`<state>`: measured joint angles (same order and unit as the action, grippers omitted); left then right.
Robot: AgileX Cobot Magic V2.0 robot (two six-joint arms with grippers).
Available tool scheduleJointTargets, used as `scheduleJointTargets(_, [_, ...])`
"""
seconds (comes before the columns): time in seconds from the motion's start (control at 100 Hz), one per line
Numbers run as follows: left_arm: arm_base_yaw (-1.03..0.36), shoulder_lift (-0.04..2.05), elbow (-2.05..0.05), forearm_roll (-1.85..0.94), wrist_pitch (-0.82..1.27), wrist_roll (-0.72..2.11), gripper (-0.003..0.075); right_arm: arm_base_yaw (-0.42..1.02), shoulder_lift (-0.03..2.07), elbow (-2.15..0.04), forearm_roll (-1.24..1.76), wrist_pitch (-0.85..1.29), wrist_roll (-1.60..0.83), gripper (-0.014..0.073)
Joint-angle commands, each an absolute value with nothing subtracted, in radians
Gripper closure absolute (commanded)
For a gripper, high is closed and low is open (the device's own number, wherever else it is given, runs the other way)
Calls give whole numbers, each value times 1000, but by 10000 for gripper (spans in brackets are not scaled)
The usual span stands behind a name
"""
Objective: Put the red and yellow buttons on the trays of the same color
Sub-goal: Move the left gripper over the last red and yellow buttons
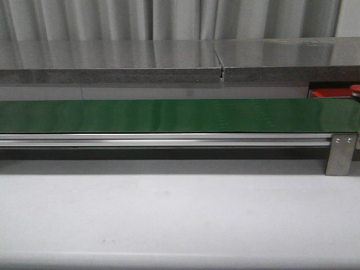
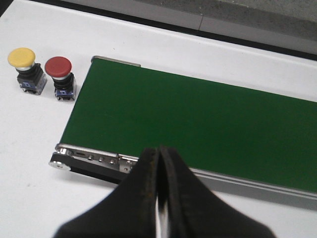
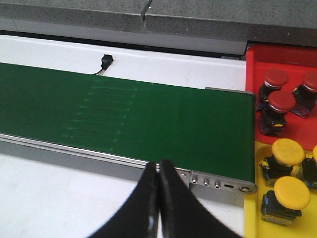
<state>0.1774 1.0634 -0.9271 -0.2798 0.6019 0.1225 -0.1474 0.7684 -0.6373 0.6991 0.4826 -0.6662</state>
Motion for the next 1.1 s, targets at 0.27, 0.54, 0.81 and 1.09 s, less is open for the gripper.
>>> scheduleJointTargets(0.27, [190, 1244, -1131, -308, 500, 110, 741, -146, 763, -663, 726, 424, -677, 711])
scheduleJointTargets(0.54, [274, 1423, -1309, -345, 615, 110, 447, -146, 763, -663, 726, 420, -677, 711])
scheduleJointTargets(0.81, [339, 1525, -1394, -352, 622, 56, 82, -146, 763, -663, 726, 409, -677, 711])
scheduleJointTargets(1.09, [399, 1682, -1516, -352, 737, -48, 115, -146, 763, -663, 726, 402, -677, 711])
